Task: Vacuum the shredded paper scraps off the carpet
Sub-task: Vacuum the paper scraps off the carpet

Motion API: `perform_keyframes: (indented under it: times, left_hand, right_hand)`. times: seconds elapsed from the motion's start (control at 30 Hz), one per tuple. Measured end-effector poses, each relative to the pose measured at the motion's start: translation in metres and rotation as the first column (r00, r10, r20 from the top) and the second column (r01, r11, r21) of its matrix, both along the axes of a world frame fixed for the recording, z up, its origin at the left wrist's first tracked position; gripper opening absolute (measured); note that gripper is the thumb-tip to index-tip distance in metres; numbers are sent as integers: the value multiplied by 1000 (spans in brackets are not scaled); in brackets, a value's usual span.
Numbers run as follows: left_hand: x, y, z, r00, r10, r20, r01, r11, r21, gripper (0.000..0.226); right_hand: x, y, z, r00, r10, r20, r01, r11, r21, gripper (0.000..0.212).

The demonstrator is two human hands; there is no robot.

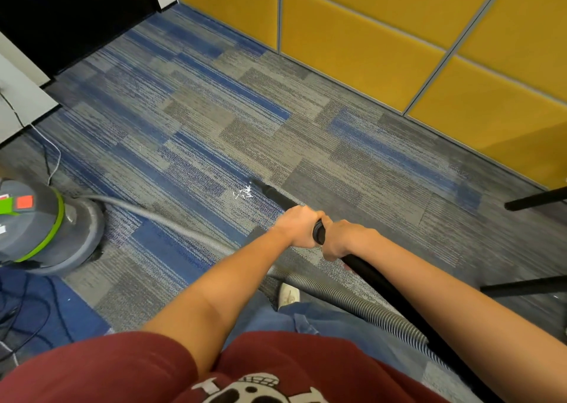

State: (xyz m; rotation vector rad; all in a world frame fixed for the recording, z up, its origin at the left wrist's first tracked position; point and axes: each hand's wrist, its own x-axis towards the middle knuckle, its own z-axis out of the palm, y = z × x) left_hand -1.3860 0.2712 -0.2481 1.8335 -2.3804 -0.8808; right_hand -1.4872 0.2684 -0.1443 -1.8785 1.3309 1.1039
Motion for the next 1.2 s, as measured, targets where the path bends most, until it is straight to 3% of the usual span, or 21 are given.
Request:
perform_keyframes:
  times: [0.33,0.8,0.97,1.2]
  left_hand:
    - [10,17,1,982,-111,152,112,994,3,33]
    - [0,28,4,982,-93,162,93,996,10,34]
    - [-17,30,9,986,-90,139,93,996,-16,34]
    - [-32,31,12,989,-83,122,85,996,-16,37]
  right_hand:
    - [2,14,4,997,60,45,-61,998,17,88]
    - [-8,21,6,991,119,53,-121,991,47,88]
    - [-23,19,3,1000,23,14,-24,995,94,75]
    - [-36,22,5,1000,-7,21,5,996,87,82]
